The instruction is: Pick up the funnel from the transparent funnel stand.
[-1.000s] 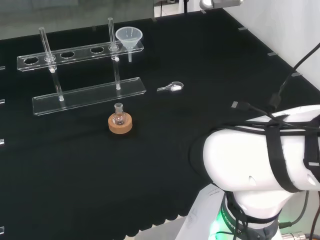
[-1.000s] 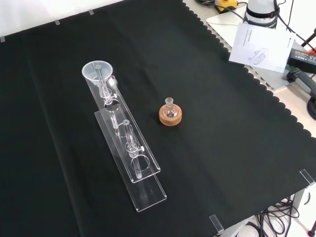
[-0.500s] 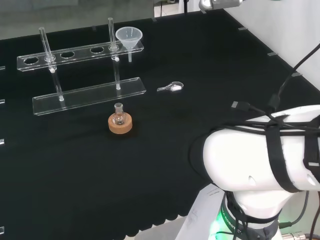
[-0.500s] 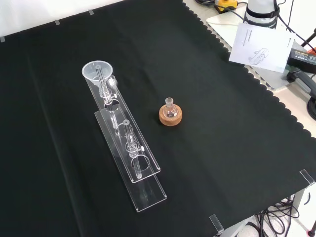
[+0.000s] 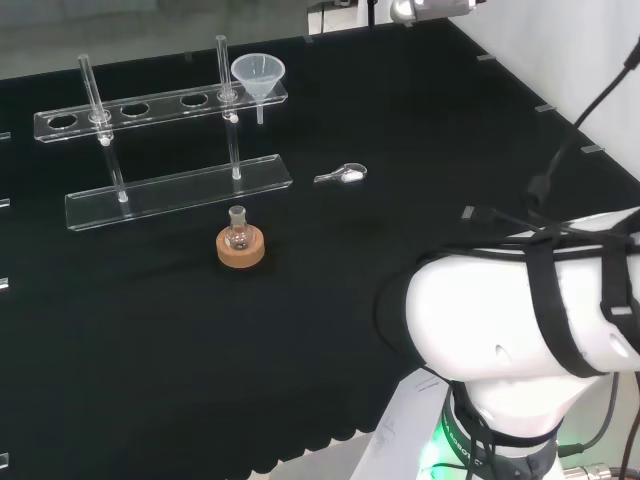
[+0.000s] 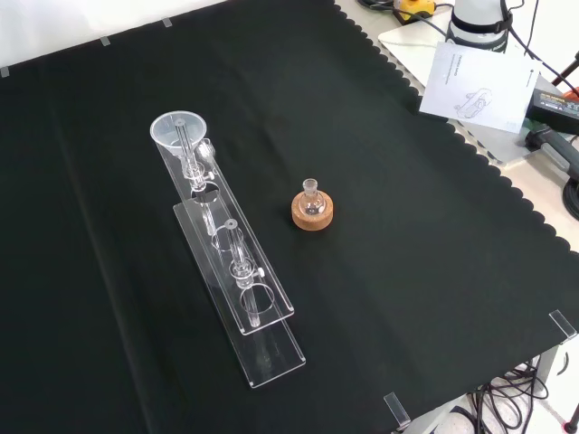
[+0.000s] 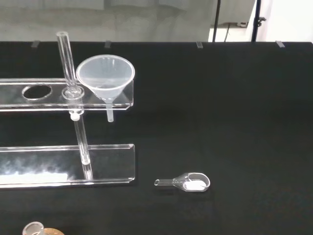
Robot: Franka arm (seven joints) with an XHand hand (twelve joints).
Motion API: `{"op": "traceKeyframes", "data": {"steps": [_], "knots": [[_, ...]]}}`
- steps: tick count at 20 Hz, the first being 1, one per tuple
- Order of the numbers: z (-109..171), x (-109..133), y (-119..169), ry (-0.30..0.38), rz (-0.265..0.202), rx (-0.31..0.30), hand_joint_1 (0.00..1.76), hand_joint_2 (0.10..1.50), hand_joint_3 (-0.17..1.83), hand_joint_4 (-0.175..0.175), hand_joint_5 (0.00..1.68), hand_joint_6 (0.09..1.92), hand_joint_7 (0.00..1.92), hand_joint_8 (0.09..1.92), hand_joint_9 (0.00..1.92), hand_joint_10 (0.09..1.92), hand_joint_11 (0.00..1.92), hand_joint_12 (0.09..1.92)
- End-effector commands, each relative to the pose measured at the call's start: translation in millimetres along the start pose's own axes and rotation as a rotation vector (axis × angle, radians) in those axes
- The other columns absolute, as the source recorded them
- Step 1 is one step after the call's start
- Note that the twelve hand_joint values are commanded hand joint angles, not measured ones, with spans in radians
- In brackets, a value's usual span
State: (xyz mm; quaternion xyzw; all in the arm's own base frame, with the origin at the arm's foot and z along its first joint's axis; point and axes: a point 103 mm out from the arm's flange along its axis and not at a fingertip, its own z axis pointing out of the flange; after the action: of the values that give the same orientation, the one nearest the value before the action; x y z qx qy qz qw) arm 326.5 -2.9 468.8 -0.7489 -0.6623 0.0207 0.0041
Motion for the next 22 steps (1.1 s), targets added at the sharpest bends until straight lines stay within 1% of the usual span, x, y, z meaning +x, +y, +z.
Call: {"op": "traceKeyframes", "data": {"steps": [1,6,9,12,14,17,22], "knots": [[18,-2,45,-0.012,0.011,0.032,0.00,1.16,0.39,0.042,0.12,0.09,0.01,0.19,0.05,0.60,0.00,1.31],[35,6,91,-0.018,-0.032,0.055,0.04,1.13,0.36,0.038,0.14,0.09,0.04,0.21,0.08,0.61,0.00,1.32],[46,14,119,-0.037,-0.054,0.079,0.16,1.08,0.32,0.035,0.14,0.09,0.06,0.24,0.11,0.63,0.00,1.34],[59,22,144,-0.047,-0.072,0.116,0.31,1.00,0.28,0.030,0.15,0.09,0.06,0.29,0.13,0.66,0.00,1.38],[68,28,157,-0.049,-0.080,0.140,0.38,0.96,0.28,0.027,0.16,0.09,0.04,0.36,0.14,0.68,0.01,1.41],[82,38,175,-0.064,-0.096,0.188,0.43,0.91,0.27,0.023,0.16,0.09,0.02,0.40,0.15,0.69,0.03,1.44],[103,49,195,-0.083,-0.126,0.229,0.49,0.86,0.26,0.021,0.16,0.09,0.00,0.45,0.15,0.70,0.06,1.46]]}}
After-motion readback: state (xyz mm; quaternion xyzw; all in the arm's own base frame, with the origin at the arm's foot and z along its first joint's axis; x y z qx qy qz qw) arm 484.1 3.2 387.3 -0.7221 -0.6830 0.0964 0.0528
